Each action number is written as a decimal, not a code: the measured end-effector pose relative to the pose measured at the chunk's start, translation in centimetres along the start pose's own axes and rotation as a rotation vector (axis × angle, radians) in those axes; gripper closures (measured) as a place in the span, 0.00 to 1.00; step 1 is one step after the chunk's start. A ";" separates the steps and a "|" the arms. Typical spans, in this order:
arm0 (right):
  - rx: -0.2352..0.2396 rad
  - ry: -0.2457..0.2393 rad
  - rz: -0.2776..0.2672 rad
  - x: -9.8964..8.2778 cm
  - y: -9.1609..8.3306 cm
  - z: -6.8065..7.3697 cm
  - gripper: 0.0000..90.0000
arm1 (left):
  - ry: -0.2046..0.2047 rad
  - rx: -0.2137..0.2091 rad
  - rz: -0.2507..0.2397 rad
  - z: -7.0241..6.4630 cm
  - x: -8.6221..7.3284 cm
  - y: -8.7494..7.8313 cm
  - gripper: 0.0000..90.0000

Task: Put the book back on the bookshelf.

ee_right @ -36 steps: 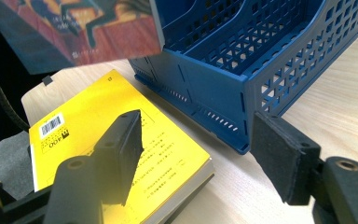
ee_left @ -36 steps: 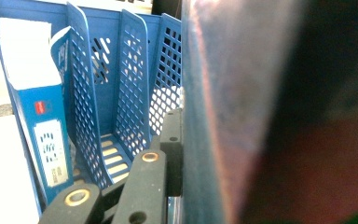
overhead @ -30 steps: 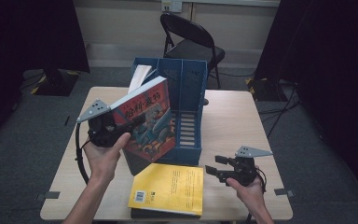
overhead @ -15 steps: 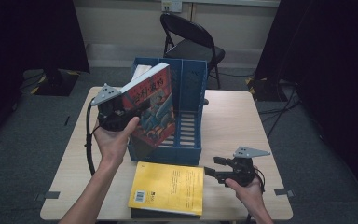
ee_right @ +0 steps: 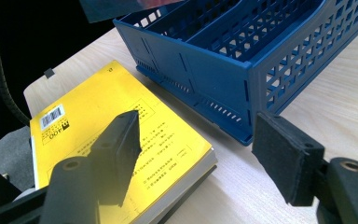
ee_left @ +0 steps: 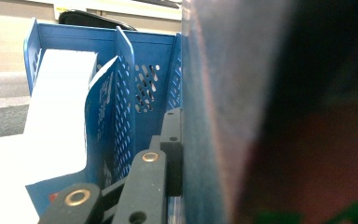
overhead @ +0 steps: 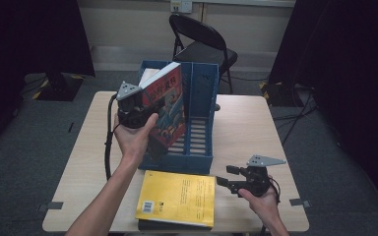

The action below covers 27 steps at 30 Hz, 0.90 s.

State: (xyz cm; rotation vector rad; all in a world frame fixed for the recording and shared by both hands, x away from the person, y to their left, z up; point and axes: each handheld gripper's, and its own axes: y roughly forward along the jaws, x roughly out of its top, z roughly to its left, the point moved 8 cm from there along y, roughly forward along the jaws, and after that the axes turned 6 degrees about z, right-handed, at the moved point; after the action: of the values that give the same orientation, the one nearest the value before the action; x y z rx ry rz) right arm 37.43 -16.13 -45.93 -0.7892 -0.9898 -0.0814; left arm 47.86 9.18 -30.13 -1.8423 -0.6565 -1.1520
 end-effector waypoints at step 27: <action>0.001 0.002 0.000 -0.2 -0.1 -0.2 0.35 | 0.026 0.126 -0.017 0.1 0.4 5.4 0.83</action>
State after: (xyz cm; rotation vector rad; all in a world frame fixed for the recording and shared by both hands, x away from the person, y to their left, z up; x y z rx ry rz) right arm 37.45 -16.36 -46.07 -0.7877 -0.9874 -0.0815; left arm 52.28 6.56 -31.85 -1.7165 -0.7152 -1.1186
